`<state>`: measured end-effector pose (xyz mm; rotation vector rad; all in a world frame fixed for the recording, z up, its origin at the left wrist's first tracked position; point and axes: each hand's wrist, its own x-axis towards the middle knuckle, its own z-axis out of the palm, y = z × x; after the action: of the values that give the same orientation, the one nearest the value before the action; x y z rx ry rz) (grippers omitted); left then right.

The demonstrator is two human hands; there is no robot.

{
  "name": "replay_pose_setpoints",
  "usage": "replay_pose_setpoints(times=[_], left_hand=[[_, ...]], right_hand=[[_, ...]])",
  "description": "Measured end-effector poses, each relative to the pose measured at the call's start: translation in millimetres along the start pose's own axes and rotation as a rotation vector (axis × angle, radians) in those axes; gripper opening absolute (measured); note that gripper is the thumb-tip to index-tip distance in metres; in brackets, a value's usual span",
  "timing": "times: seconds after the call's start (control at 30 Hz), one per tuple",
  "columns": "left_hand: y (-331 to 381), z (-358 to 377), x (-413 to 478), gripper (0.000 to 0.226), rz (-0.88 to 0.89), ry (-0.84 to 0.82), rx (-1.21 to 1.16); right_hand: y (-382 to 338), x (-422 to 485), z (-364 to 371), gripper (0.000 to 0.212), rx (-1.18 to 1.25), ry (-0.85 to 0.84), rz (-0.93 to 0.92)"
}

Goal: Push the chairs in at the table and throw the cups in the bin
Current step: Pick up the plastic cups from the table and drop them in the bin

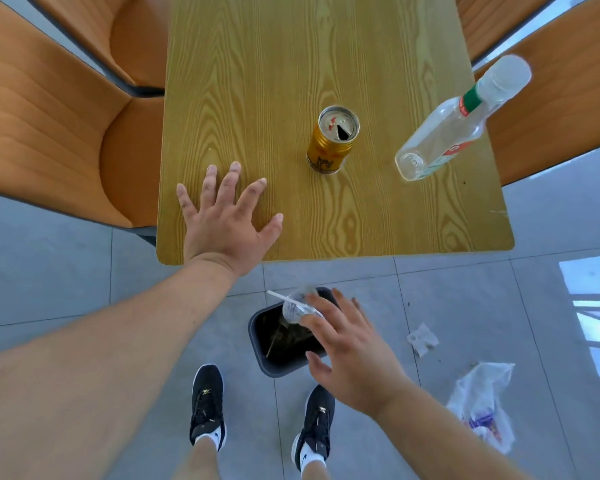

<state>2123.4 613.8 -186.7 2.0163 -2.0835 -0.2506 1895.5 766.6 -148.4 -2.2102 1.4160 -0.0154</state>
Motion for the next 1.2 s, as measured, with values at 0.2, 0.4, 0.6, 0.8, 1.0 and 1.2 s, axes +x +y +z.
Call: replay_pose_setpoints(times=[0.2,0.4,0.6,0.8,1.0,1.2], left_hand=[[-0.8,-1.2,0.7,0.067,-0.010,-0.024,0.010],[0.2,0.0,0.3,0.067,-0.014,-0.006,0.020],[0.2,1.9,1.7,0.067,-0.015,0.002,0.031],[1.1,0.2,0.4,0.066,-0.024,-0.005,0.010],[0.4,3.7,0.0,0.065,-0.020,0.009,-0.035],[-0.1,2.0,0.2,0.065,0.000,0.006,-0.019]], right_hand=[[5.7,81.0,-83.7,0.061,0.113,0.646,0.067],[20.4,167.2,-151.9,0.102,0.153,0.568,0.247],[32.9,193.8,-147.0,0.087,0.122,0.369,0.280],[8.3,127.3,-111.1,0.089,0.126,0.306,0.236],[-30.9,31.2,-52.3,0.085,0.098,0.280,0.229],[-28.1,5.5,-11.2,0.091,0.147,0.178,0.292]])
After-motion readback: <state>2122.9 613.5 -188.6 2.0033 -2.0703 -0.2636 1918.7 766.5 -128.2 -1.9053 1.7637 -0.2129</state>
